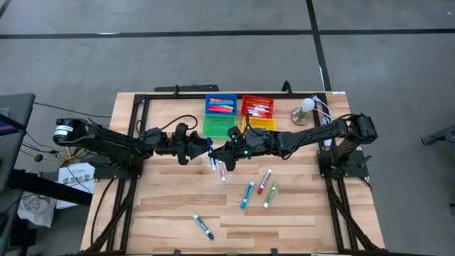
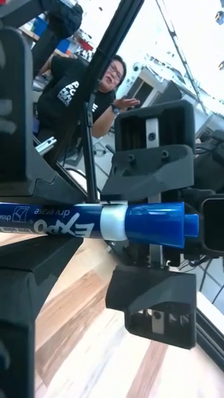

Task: Pick & Place Markers
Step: Put the large dark blue marker into the green basket

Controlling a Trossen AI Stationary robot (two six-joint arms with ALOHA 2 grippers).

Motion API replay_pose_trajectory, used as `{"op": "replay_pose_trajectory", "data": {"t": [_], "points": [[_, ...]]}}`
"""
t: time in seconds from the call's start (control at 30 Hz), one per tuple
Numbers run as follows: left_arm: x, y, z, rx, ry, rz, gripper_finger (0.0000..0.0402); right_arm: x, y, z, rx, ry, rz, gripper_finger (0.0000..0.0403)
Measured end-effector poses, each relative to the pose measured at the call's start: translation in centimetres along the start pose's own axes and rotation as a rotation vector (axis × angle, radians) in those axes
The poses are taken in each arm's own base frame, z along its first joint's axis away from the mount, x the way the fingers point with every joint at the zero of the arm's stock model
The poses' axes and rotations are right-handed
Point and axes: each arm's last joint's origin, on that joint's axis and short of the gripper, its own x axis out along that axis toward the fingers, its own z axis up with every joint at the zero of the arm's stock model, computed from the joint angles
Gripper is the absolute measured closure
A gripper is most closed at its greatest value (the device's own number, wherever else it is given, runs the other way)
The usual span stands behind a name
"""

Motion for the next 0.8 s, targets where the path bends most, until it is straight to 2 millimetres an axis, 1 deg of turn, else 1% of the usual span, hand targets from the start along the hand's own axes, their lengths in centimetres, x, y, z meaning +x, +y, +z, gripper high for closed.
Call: {"op": "replay_pose_trajectory", "data": {"t": [0.17, 0.3, 0.43, 0.57, 0.7, 0.8], "points": [[1.1, -0.4, 0.4, 0.006, -0.006, -0.023, 0.0169, 0.0, -0.2, -0.1, 0.001, 0.013, -0.017, 0.0346], [1.9, -0.3, 0.3, 0.004, 0.008, -0.025, 0.0171, 0.0, -0.3, 0.1, 0.001, 0.008, -0.017, 0.0346], [2.1, 0.1, -0.2, -0.026, 0.038, -0.014, 0.0189, 0.0, -0.3, 0.0, 0.001, 0.010, -0.020, 0.0346], [2.1, 0.2, -0.3, -0.041, 0.039, -0.011, 0.0230, 0.0, -0.3, 0.0, -0.014, 0.011, -0.019, 0.0346], [2.0, -0.1, 0.0, -0.039, 0.025, -0.022, 0.0291, 0.0, -0.3, 0.0, -0.024, 0.013, -0.021, 0.0346], [2.0, -0.1, 0.1, -0.034, 0.024, -0.024, 0.0339, 0.0, -0.3, -0.1, -0.025, 0.016, -0.022, 0.0339]]}}
